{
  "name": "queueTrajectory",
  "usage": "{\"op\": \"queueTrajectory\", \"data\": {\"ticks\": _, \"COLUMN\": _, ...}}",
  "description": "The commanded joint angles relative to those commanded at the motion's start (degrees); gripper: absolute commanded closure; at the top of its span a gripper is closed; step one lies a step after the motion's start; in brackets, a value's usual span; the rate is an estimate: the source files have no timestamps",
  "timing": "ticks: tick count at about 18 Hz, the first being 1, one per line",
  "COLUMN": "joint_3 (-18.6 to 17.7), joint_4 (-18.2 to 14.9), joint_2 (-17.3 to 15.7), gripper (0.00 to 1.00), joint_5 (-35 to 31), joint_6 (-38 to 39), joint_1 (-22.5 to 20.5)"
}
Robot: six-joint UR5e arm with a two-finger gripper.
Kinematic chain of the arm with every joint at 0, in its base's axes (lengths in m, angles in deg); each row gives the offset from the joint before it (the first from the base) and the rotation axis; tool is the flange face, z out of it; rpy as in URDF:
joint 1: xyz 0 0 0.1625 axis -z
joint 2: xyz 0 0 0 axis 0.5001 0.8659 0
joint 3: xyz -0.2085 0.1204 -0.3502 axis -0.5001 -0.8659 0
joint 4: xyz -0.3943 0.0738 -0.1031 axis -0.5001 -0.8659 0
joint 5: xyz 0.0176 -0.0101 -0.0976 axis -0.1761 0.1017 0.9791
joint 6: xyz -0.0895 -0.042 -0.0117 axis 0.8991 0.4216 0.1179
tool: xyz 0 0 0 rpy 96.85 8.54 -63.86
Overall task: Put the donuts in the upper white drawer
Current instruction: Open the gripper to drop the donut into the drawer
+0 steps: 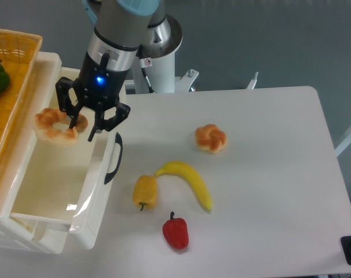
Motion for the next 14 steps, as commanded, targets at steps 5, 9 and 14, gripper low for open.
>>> {"op": "queueTrajectory", "data": {"ticks": 5, "joint_3": -0.09, "joint_4": 0.88, "joint_2": 0.18, "gripper": 0.49, "joint_5": 0.0, "joint_6": -2.02, "joint_1": -0.09}}
{"op": "queueTrajectory", "data": {"ticks": 9, "joint_3": -0.09, "joint_4": 1.67, "joint_2": 0.35, "gripper": 0.47, "joint_5": 0.0, "joint_6": -2.28, "joint_1": -0.79}}
{"op": "queueTrajectory", "data": {"ticks": 14, "joint_3": -0.44, "joint_4": 1.5, "joint_2": 0.0, "gripper": 0.42, "joint_5": -0.09, "joint_6": -3.6, "joint_1": -1.32}}
